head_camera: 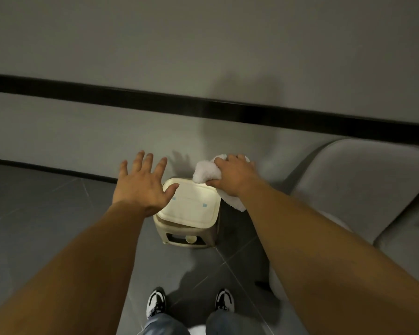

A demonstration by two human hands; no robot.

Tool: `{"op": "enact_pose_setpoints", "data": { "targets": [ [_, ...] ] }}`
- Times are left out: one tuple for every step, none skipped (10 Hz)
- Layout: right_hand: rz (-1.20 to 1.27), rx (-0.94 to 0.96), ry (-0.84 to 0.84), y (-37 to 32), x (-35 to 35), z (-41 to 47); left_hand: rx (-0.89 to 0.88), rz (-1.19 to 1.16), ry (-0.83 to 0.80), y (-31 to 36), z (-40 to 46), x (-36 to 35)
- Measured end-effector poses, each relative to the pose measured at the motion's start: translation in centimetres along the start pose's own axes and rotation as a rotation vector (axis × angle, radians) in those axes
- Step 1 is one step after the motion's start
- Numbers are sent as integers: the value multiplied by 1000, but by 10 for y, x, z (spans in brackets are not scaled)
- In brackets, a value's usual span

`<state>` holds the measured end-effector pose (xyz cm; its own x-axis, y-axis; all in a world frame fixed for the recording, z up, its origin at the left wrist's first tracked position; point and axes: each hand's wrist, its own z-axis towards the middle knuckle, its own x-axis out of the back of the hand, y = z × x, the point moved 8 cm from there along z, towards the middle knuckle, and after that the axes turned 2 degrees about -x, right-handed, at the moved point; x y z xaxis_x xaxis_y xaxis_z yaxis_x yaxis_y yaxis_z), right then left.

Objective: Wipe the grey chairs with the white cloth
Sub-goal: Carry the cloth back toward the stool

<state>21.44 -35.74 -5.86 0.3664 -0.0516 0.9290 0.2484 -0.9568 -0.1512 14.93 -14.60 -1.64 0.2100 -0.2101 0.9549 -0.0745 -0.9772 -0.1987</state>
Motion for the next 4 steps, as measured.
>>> {"op": "enact_pose_setpoints", "data": {
  "targets": [
    [-22,-6,-35,-19,-21,17,6,-9,-7,-17,9,-13],
    [-28,3,-53,-45,-33,35,4,-2,-13,-47,11,-23],
    [38,-51,-120,-58,-50,49,16,2,-12,-80,13,-34],
    [78,-71,-240,-73,-64,61,36,-2,-41,-103,18,-39]
  ]
}}
